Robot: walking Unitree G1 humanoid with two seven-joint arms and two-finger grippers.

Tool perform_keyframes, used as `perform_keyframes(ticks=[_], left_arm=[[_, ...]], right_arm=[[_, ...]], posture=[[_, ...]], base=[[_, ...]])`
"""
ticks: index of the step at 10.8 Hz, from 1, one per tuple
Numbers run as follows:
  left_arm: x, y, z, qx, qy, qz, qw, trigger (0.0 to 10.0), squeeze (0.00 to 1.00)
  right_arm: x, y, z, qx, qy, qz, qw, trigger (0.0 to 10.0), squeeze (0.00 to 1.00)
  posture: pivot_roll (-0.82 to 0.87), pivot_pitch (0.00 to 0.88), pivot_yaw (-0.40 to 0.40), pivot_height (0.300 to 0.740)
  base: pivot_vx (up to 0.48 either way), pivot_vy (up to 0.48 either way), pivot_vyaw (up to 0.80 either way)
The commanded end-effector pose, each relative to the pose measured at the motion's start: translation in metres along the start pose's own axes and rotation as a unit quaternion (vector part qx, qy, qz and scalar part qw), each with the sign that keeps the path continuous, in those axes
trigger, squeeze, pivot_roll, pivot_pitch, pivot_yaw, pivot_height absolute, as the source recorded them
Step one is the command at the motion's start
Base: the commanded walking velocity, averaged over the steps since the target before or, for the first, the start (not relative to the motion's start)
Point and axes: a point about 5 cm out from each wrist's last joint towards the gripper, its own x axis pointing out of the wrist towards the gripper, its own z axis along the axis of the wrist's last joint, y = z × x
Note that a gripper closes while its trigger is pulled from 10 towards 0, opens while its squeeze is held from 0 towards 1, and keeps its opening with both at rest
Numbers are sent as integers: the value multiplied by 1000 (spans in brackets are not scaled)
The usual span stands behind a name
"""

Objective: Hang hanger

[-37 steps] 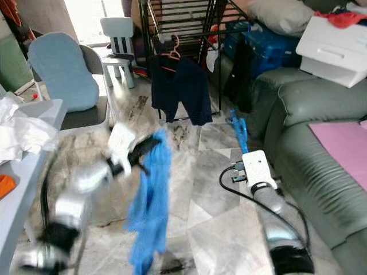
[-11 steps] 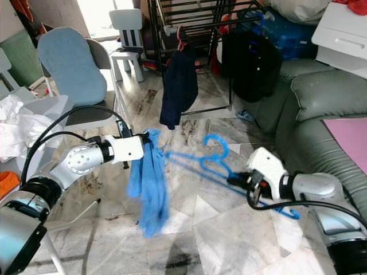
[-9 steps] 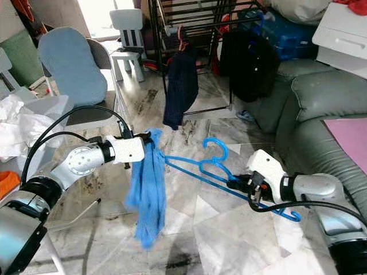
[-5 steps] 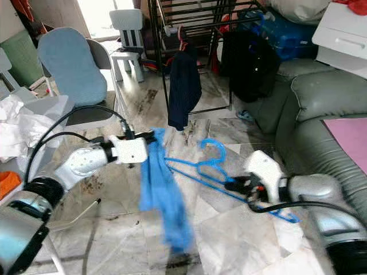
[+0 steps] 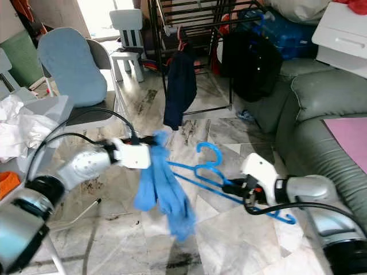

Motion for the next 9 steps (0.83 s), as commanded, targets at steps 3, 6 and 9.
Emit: perform_keyframes(ticks=[3,6,9], left_arm=[[-10,21,-23,-54,80,55,994,10000,0],[-4,28,-4,-85,0,62,994,10000,0],[-12,11,-2,-1,-30,-37,999,10000,0]], right_arm=[[-4,10,4,-6,-13,10,1000,10000,0],[6,25,3,0,-16,53,998,10000,0],[-12,8,7,-23,-6,-12,1000,10000,0]], posture=[[-204,0,118,740],[-201,0,123,740],[-205,0,136,740]], base=[[0,0,0],[0,0,0],[0,0,0]])
